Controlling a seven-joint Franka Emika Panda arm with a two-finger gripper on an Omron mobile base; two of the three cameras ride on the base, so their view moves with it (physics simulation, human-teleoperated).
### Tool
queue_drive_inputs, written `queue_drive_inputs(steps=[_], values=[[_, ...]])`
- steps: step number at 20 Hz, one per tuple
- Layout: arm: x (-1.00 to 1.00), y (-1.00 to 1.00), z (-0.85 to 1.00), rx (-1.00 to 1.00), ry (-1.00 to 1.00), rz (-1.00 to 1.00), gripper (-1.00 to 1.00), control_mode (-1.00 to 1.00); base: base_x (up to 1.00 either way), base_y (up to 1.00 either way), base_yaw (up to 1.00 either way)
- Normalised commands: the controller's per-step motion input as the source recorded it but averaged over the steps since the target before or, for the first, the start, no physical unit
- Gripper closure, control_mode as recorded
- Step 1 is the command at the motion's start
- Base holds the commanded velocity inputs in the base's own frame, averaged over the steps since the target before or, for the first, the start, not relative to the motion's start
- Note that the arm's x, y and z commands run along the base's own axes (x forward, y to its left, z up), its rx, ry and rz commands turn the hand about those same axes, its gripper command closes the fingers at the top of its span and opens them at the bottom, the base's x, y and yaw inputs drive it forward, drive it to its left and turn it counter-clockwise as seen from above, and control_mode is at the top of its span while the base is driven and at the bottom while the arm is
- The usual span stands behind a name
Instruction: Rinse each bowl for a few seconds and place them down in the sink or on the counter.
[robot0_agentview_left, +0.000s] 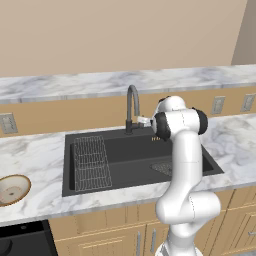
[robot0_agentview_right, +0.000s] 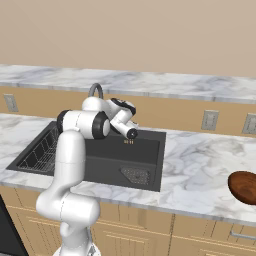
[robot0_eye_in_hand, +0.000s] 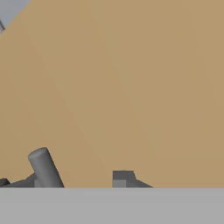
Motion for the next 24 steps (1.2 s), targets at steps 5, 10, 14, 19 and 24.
queue_drive_inputs(steps=[5,10,14,19,24], values=[[-0.01,-0.52,-0.08,0.07,0.08,-0.04,1.00,-1.00,0.00,0.00,0.00],[0.00,-0.52,-0.11,0.07,0.08,-0.04,1.00,-1.00,0.00,0.00,0.00],[0.00,-0.49,-0.16,0.07,0.10,-0.05,1.00,-1.00,0.00,0.00,0.00],[0.00,-0.47,-0.15,0.06,0.09,-0.03,1.00,-1.00,0.00,0.00,0.00],[-0.01,-0.43,-0.17,0.06,0.10,-0.02,1.00,-1.00,0.00,0.00,0.00]])
